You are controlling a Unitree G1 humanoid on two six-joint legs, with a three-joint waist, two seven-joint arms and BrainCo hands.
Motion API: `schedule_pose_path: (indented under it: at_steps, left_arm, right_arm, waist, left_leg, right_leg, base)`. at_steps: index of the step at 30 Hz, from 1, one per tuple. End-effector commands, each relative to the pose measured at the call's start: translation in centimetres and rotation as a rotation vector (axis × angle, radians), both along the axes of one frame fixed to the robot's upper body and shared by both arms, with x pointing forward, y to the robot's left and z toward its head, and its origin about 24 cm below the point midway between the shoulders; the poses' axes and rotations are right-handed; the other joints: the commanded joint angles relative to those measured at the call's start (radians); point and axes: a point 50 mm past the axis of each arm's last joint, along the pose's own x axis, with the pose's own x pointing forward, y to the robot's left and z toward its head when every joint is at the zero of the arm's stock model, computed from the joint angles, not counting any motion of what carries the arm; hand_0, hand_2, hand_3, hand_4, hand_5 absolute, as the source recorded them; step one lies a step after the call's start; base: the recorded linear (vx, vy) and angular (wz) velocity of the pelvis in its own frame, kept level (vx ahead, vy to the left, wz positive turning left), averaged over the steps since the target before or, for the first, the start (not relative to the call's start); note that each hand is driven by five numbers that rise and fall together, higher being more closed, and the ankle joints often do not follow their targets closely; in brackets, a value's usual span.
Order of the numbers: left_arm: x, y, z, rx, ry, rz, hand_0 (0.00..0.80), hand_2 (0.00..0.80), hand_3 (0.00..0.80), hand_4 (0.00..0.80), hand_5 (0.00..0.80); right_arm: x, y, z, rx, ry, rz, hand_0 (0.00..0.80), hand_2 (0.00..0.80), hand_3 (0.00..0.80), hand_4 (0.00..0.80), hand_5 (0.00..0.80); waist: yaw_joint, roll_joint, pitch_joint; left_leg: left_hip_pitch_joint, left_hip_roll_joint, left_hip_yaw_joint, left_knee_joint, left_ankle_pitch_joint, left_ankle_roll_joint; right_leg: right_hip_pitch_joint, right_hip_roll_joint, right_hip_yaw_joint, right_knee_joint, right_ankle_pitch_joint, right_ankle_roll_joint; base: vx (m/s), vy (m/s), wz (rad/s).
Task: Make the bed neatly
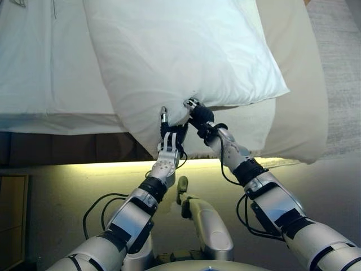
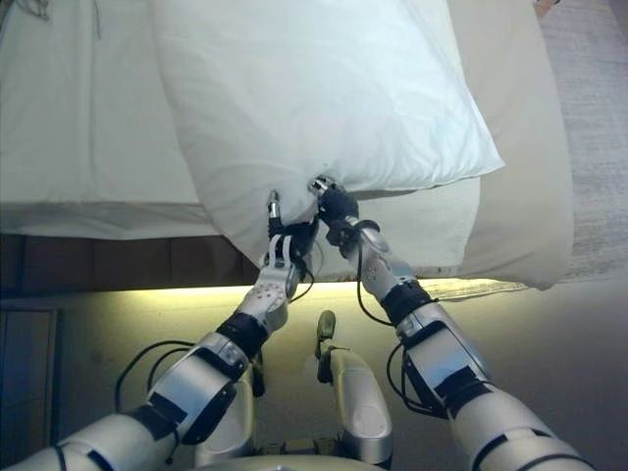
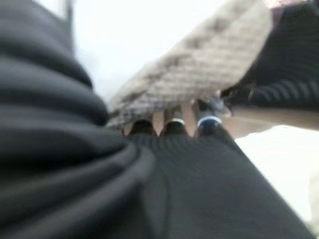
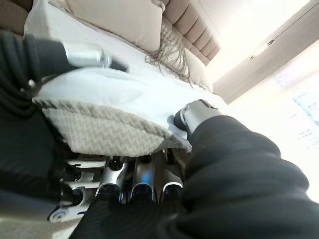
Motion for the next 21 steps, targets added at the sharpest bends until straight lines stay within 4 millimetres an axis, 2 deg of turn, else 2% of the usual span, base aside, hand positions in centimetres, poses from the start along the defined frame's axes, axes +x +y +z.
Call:
schedule_pose_path:
  at_steps: [1, 3, 4, 5, 10, 13, 17, 21]
  left_arm:
    - [0.3, -1.7, 2.8, -0.052, -0.129, -0.03, 0.8, 0.8, 0.8, 0.8, 0.8]
    - [0.4, -1.7, 2.9, -0.052, -0.139, -0.033, 0.8, 0.8, 0.8, 0.8, 0.8]
    - [0.4, -1.7, 2.9, -0.048, -0.141, -0.034, 0.8, 0.8, 0.8, 0.8, 0.8]
    - [0.4, -1.7, 3.0, -0.046, -0.143, -0.033, 0.8, 0.8, 0.8, 0.8, 0.8]
    - [0.6, -1.2, 3.0, -0.027, -0.161, -0.023, 0.8, 0.8, 0.8, 0.8, 0.8]
    - [0.6, -0.4, 2.9, -0.013, -0.168, -0.006, 0.8, 0.8, 0.8, 0.8, 0.8]
    - [0.4, 1.0, 2.3, -0.002, -0.176, 0.024, 0.8, 0.8, 0.8, 0.8, 0.8]
    - [-0.1, 3.1, 1.0, 0.017, -0.176, 0.063, 0.8, 0.8, 0.8, 0.8, 0.8]
  right_arm:
    - [-0.3, 0.0, 1.6, 0.027, -0.094, 0.018, 0.8, 0.8, 0.8, 0.8, 0.8]
    - [-0.2, -0.1, 1.1, -0.003, -0.061, 0.001, 0.8, 0.8, 0.8, 0.8, 0.8]
    - [-0.1, -0.2, 0.8, -0.014, -0.042, -0.007, 0.455, 0.455, 0.455, 0.455, 0.455]
    - [-0.1, -0.3, 0.4, -0.026, -0.021, -0.013, 0.0, 0.0, 0.0, 0.0, 0.0]
    - [-0.3, -1.2, -2.1, -0.117, 0.084, -0.056, 0.0, 0.0, 0.0, 0.0, 0.0]
    - [-1.1, -2.0, -4.7, -0.191, 0.178, -0.054, 0.0, 0.0, 0.0, 0.0, 0.0]
    - [-3.4, -3.5, -9.5, -0.27, 0.316, -0.009, 0.0, 0.0, 0.0, 0.0, 0.0]
    - [-8.0, -6.4, -15.6, -0.304, 0.486, 0.028, 0.0, 0.0, 0.0, 0.0, 0.0]
  waist:
    - [0.015, 0.019, -0.067]
    - [0.015, 0.022, -0.067]
    - [0.015, 0.023, -0.068]
    - [0.015, 0.024, -0.069]
    - [0.016, 0.032, -0.076]
    - [0.015, 0.039, -0.086]
    - [0.01, 0.053, -0.108]
    - [0.008, 0.071, -0.142]
  left_leg:
    - [-0.067, 0.006, -0.047, -0.018, 0.1, -0.015]
    - [-0.066, 0.004, -0.048, -0.018, 0.1, -0.014]
    - [-0.065, 0.003, -0.049, -0.018, 0.1, -0.014]
    - [-0.064, 0.003, -0.049, -0.018, 0.1, -0.014]
    - [-0.054, -0.004, -0.05, -0.021, 0.097, -0.011]
    - [-0.038, -0.011, -0.051, -0.034, 0.096, -0.007]
    - [-0.008, -0.021, -0.048, -0.057, 0.093, -0.002]
    - [0.037, -0.03, -0.046, -0.083, 0.088, 0.004]
  right_leg:
    - [0.064, -0.047, -0.027, 0.053, -0.108, 0.064]
    - [0.063, -0.048, -0.024, 0.056, -0.108, 0.065]
    - [0.062, -0.049, -0.023, 0.058, -0.108, 0.065]
    - [0.063, -0.05, -0.023, 0.059, -0.109, 0.066]
    - [0.069, -0.056, -0.019, 0.06, -0.11, 0.069]
    - [0.077, -0.059, -0.015, 0.058, -0.113, 0.072]
    - [0.098, -0.065, -0.009, 0.05, -0.119, 0.075]
    - [0.136, -0.07, -0.009, 0.04, -0.129, 0.081]
  base:
    - [0.0, 0.0, 0.0]
    - [0.0, 0.0, 0.0]
    - [0.0, 0.0, 0.0]
    - [0.0, 0.0, 0.0]
    - [0.0, 0.007, 0.0]
    - [0.006, 0.057, -0.01]
    - [0.026, 0.085, 0.0]
    - [0.066, 0.084, 0.03]
